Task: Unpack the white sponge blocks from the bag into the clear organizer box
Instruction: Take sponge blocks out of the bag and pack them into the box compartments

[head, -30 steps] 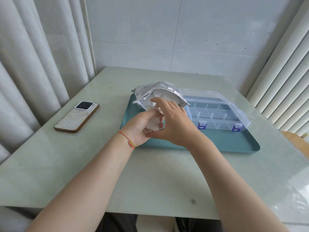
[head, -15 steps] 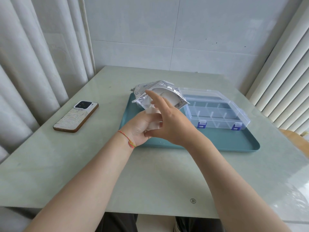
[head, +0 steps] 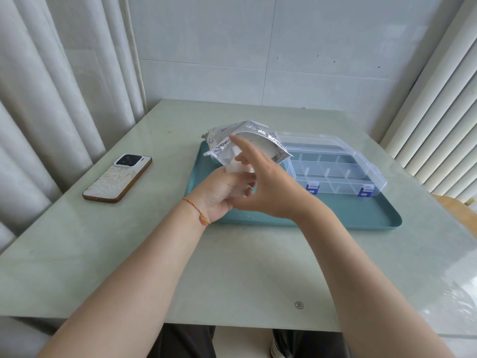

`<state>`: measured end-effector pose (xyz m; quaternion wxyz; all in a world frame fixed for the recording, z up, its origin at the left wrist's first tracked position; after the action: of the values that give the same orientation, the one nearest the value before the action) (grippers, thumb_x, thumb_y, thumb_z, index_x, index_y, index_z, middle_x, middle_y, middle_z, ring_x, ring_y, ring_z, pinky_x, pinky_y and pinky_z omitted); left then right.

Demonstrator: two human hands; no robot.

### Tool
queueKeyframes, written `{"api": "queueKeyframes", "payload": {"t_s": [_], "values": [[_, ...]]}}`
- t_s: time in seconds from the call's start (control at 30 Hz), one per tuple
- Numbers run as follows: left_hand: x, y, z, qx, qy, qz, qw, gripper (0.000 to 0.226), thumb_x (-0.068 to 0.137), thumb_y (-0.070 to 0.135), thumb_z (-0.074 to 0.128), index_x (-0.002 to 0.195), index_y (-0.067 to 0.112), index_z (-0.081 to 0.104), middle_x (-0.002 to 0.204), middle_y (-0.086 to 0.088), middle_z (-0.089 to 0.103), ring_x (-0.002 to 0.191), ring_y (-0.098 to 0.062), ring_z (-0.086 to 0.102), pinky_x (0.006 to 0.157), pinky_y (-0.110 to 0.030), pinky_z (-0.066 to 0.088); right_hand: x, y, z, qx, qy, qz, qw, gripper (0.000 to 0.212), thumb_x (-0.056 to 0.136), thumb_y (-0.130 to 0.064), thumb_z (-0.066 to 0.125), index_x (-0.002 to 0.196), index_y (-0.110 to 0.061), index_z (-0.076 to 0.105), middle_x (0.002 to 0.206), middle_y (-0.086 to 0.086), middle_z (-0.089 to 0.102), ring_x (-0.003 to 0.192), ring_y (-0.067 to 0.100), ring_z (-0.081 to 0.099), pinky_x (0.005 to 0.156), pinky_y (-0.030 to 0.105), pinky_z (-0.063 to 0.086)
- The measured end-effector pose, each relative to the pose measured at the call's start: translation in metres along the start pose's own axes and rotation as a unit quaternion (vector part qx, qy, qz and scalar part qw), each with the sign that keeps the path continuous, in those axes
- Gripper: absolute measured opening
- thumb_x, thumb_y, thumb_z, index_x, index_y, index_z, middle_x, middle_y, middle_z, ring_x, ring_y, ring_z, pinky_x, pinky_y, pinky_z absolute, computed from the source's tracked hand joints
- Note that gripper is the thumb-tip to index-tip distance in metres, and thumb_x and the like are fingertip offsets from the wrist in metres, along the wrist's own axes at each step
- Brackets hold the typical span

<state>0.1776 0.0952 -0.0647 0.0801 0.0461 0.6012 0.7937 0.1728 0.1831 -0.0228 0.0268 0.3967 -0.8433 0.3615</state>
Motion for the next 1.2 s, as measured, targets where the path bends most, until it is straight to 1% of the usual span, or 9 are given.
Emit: {"api": "queueKeyframes", "payload": {"t_s": [0.17, 0.43, 0.53, 0.63, 0.73, 0.8, 0.87, 1.0, 1.2], "values": [[-0.001, 0.019, 0.015, 0.081, -0.033, 0.056, 0.995, 0.037, 0.082, 0.011, 0.068, 0.119, 0.009, 0.063, 0.07, -0.001, 0.053, 0.057, -0.014, 0.047, 0.05, -0.022, 0.04, -0.001, 0.01, -0.042, 0.143, 0.005, 0.12, 0.982, 0.033, 0.09, -0.013, 0.055, 0.117, -0.027, 0.067, 0.116, -0.019, 0.059, 0.104, -0.01, 0.054, 0.08, 0.012, 0.041], [0.029, 0.046, 0.076, 0.148, -0.13, 0.088, 0.976, 0.045, 0.081, -0.006, 0.06, 0.119, 0.019, 0.063, 0.09, 0.004, 0.058, 0.068, -0.017, 0.049, 0.054, -0.026, 0.038, -0.012, 0.02, -0.1, 0.078, -0.045, 0.165, 0.982, 0.017, 0.088, -0.037, 0.067, 0.101, -0.027, 0.07, 0.094, -0.004, 0.07, 0.093, 0.013, 0.064, 0.086, 0.022, 0.048], [0.047, 0.045, 0.085, 0.153, -0.089, 0.051, 0.983, 0.056, 0.074, 0.005, 0.073, 0.126, 0.012, 0.055, 0.091, -0.006, 0.064, 0.076, -0.023, 0.062, 0.061, -0.031, 0.049, -0.013, 0.042, -0.123, 0.072, -0.013, 0.174, 0.982, 0.01, 0.09, -0.029, 0.065, 0.095, -0.02, 0.069, 0.083, -0.004, 0.067, 0.071, 0.005, 0.057, 0.069, 0.015, 0.045], [0.064, 0.057, 0.083, 0.205, 0.056, 0.071, 0.974, 0.064, 0.067, 0.02, 0.078, 0.125, 0.019, 0.052, 0.106, -0.009, 0.063, 0.08, -0.022, 0.066, 0.061, -0.029, 0.053, -0.013, 0.078, -0.155, 0.157, 0.122, 0.197, 0.96, 0.01, 0.091, -0.021, 0.061, 0.093, -0.011, 0.065, 0.086, 0.002, 0.066, 0.078, 0.013, 0.061, 0.076, 0.034, 0.053], [0.07, 0.083, 0.074, 0.484, 0.222, 0.273, 0.801, 0.035, 0.079, 0.015, 0.067, 0.114, 0.015, 0.06, 0.105, -0.006, 0.057, 0.082, -0.023, 0.06, 0.073, -0.027, 0.049, -0.012, 0.112, -0.171, 0.181, 0.214, 0.239, 0.93, 0.003, 0.09, -0.015, 0.058, 0.091, -0.014, 0.061, 0.091, 0.008, 0.067, 0.077, 0.019, 0.065, 0.076, 0.037, 0.056], [0.079, 0.083, 0.085, 0.649, 0.198, 0.377, 0.631, 0.027, 0.077, 0.01, 0.061, 0.103, 0.01, 0.066, 0.102, -0.008, 0.06, 0.09, -0.029, 0.057, 0.078, -0.035, 0.047, -0.004, 0.128, -0.163, 0.161, 0.205, 0.256, 0.931, 0.005, 0.091, -0.014, 0.058, 0.095, -0.014, 0.062, 0.089, 0.009, 0.066, 0.074, 0.021, 0.063, 0.072, 0.038, 0.055], [0.099, 0.07, 0.089, 0.751, 0.126, 0.339, 0.553, 0.024, 0.076, 0.015, 0.058, 0.097, 0.013, 0.069, 0.097, -0.006, 0.066, 0.095, -0.031, 0.058, 0.086, -0.039, 0.04, 0.007, 0.138, -0.148, 0.149, 0.172, 0.259, 0.938, 0.008, 0.094, -0.015, 0.057, 0.1, -0.014, 0.063, 0.084, 0.008, 0.064, 0.073, 0.023, 0.06, 0.07, 0.037, 0.053], [0.12, 0.048, 0.079, 0.83, 0.039, 0.126, 0.541, 0.023, 0.086, 0.029, 0.051, 0.096, 0.022, 0.071, 0.096, 0.002, 0.07, 0.098, -0.023, 0.06, 0.097, -0.033, 0.032, 0.031, 0.155, -0.128, 0.093, 0.137, 0.276, 0.947, 0.021, 0.096, -0.013, 0.052, 0.111, -0.011, 0.067, 0.091, 0.008, 0.065, 0.075, 0.024, 0.059, 0.073, 0.039, 0.054], [0.127, 0.042, 0.072, 0.813, 0.03, 0.071, 0.578, 0.021, 0.088, 0.034, 0.052, 0.103, 0.021, 0.056, 0.092, 0.003, 0.066, 0.087, -0.023, 0.054, 0.1, -0.036, 0.032, 0.04, 0.177, -0.107, 0.054, 0.056, 0.354, 0.932, 0.019, 0.089, -0.012, 0.061, 0.102, -0.011, 0.048, 0.092, 0.01, 0.062, 0.078, 0.023, 0.055, 0.062, 0.028, 0.044]]}}
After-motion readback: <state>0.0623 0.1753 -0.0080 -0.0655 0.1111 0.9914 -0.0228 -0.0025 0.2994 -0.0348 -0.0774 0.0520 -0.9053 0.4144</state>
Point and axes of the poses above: each hand's wrist, its own x-axis towards the middle knuckle, its own z-axis out of the palm, y = z × x, the point moved 6 cm from there along x, towards the middle knuckle
